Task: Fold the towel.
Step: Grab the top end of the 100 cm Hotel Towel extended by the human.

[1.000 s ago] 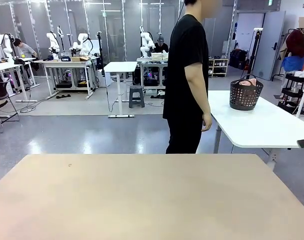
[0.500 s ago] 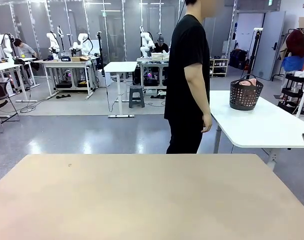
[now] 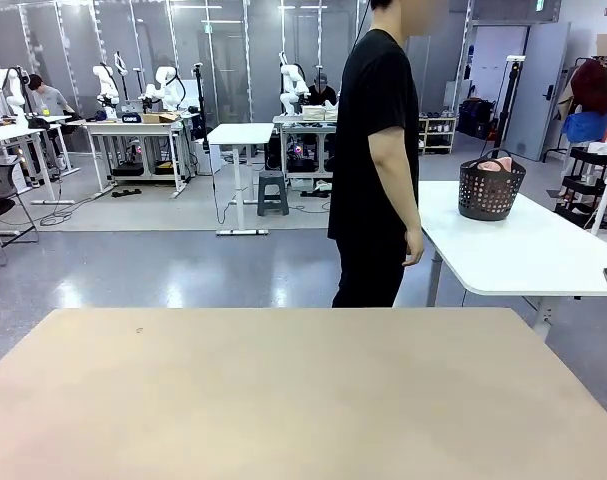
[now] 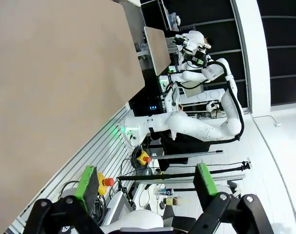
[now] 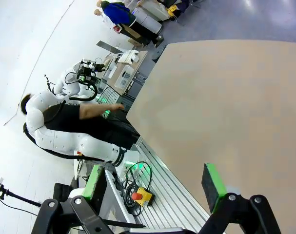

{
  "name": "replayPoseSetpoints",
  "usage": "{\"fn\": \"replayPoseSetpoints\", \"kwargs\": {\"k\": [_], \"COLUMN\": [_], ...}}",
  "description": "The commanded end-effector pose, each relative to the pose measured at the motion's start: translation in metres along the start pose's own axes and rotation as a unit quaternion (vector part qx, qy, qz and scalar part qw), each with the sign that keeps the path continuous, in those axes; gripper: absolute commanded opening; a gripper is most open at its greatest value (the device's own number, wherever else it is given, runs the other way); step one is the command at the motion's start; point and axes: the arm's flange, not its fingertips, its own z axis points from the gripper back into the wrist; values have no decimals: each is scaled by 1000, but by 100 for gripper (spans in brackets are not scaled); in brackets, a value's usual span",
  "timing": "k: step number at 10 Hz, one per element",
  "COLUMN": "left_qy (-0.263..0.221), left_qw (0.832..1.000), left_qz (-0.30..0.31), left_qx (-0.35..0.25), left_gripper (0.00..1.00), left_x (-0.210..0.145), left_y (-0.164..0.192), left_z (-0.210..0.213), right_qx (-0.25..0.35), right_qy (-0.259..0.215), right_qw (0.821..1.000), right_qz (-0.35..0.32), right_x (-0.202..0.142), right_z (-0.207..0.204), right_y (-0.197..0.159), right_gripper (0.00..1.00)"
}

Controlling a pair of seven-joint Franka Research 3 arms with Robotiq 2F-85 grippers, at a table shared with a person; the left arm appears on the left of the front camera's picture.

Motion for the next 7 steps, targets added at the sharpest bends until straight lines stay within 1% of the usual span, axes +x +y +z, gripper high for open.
{"fn": "replayPoseSetpoints", "kwargs": {"k": [1, 7], "left_qy": [2, 2], "left_qw": [1000, 1000], "left_qz": [-3, -3], "left_qx": [-3, -3], "left_gripper": [100, 100], "left_x": [-1, -1], "left_y": [0, 0], "left_z": [1, 1], "right_qx": [6, 6], "right_qy": [-2, -2], "right_qw": [1000, 1000], "right_qz": [2, 2], "right_x": [1, 1], "right_z": [0, 0], "right_y": [1, 1], "right_gripper": [100, 100]}}
